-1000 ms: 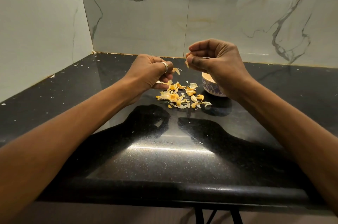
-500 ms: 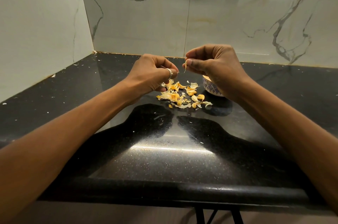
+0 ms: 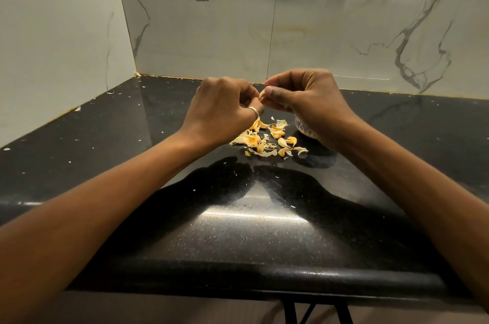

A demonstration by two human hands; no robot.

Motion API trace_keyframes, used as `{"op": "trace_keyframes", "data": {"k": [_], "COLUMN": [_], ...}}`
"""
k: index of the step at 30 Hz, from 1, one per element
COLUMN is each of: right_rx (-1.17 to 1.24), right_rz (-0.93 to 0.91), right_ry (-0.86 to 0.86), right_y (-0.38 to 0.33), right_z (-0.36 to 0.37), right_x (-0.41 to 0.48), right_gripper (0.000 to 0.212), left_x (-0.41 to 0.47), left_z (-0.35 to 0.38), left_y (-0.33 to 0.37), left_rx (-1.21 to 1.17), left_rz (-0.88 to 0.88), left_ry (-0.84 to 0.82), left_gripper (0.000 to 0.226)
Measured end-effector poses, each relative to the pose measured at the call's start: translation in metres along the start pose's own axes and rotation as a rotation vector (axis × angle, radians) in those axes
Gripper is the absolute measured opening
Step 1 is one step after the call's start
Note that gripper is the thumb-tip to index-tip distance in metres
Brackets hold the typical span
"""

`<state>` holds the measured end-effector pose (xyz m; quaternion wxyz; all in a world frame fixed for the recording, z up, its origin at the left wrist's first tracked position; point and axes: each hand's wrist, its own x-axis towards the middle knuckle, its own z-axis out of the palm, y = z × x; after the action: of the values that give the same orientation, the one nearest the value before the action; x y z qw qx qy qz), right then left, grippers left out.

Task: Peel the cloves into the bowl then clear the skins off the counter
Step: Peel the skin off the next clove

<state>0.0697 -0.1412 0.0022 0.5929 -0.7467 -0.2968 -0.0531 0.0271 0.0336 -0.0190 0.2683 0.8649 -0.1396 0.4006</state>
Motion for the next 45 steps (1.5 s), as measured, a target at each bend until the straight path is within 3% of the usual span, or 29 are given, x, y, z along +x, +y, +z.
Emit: {"op": "trace_keyframes", "data": {"k": [7, 14, 18, 26, 35, 45], "right_rx": [-0.136, -0.063, -0.008, -0.216, -0.098, -0.122], "right_rz": [-0.098, -0.062, -0.031, -0.155, -0.119, -0.087], "right_ry": [0.026, -0.022, -0.063, -0.028, -0.052, -0.071], "right_y": [0.002, -0.002, -0.003, 0.003, 0.000, -0.001], "right_z": [0.003, 0.000, -0.003, -0.003, -0.004, -0.003], "right_x": [0.001, 0.000, -0.001, 0.002, 0.002, 0.002], "right_gripper": [0.017, 0.014, 0.013, 0.025, 0.023, 0.016], "left_x": [0.002, 0.002, 0.005, 0.007, 0.006, 0.006], "left_z": [-0.004, -0.008, -0.009, -0.006, -0.005, -0.001], "left_y": [0.002, 0.004, 0.004, 0.002, -0.002, -0.009], "left_rx": [-0.072, -0.537, -0.635, -0.591, -0.586, -0.452], "left_rz": [-0.129, -0.428, -0.524, -0.528, -0.432, -0.276], "left_ry": [-0.005, -0.162, -0.248, -0.265, -0.171, -0.105], "left_gripper": [0.009, 0.010, 0.011, 0.017, 0.014, 0.015]}}
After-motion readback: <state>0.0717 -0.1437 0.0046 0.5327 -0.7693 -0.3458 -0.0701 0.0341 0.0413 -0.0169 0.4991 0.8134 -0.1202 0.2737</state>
